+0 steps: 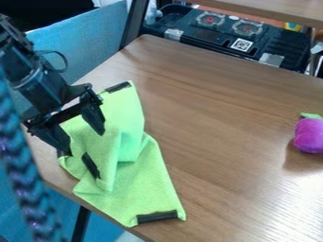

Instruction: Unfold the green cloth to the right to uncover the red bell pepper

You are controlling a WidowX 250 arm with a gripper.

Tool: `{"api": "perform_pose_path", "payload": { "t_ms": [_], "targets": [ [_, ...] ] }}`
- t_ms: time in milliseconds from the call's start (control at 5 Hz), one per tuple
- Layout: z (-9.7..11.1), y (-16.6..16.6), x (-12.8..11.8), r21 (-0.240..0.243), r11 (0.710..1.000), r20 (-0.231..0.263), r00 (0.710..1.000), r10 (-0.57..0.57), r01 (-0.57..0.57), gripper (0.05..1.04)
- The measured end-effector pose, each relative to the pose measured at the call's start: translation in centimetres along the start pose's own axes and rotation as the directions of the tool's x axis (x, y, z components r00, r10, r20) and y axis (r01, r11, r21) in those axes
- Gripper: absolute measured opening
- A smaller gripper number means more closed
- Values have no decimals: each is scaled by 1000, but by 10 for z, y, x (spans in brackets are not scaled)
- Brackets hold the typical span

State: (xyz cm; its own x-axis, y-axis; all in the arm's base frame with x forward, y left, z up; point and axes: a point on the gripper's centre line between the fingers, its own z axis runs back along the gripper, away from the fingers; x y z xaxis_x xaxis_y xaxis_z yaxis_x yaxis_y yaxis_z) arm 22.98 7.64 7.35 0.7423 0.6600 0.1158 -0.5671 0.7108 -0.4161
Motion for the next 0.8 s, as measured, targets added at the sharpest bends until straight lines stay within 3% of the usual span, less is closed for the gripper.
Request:
{"api": "perform_pose_path", "payload": {
  "t_ms": [400,800],
  "targets": [
    [-14,6,-18,-17,1000,-27,1000,-10,9,1001],
    [-18,10,-30,-14,999,-20,999,-30,30,1001]
  ]
}}
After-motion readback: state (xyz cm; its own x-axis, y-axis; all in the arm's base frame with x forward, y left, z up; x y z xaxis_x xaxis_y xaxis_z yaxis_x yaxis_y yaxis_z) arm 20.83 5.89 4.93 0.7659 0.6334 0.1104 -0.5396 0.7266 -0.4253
